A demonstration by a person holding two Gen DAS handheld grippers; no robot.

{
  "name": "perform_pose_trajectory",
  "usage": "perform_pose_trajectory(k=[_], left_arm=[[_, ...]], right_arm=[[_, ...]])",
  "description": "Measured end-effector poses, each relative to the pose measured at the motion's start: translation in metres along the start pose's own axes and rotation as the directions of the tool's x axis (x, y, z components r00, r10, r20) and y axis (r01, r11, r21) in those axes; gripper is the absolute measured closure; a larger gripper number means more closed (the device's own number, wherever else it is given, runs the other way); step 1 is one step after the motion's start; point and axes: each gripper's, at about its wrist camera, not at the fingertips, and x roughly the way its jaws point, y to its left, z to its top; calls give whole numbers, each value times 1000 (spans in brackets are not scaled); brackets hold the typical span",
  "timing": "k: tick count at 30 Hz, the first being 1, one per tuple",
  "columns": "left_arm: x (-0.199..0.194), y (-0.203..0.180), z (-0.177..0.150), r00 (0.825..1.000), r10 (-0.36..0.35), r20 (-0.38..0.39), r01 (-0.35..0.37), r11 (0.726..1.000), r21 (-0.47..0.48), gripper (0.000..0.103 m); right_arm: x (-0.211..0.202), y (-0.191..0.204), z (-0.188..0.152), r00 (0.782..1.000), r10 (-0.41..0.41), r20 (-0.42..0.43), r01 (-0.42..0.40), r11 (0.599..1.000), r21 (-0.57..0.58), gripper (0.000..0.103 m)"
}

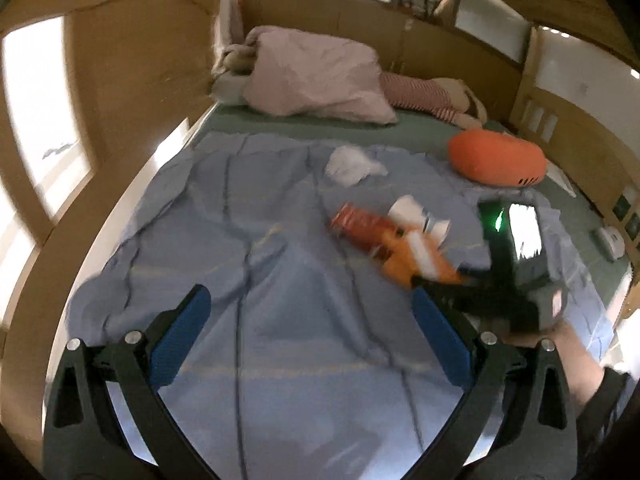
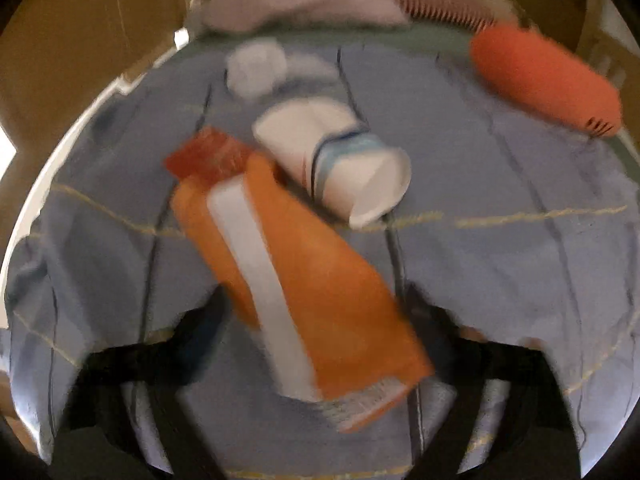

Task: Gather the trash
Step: 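Grasp the white tissue with the left tool while the right grasps the orange packet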

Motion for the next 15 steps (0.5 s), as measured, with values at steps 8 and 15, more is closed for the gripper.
perform_pose_trajectory(k=[8,15], left_arm=[[141,-41,86,1000,21,-13,-18,981,194,3],[286,-82,138,986,114,-119,-77,958,277,7]], right_arm=[[-73,-3,-13,992,125,34,-127,989,73,76],[-132,-28,-27,949,75,307,-162,950,268,76]])
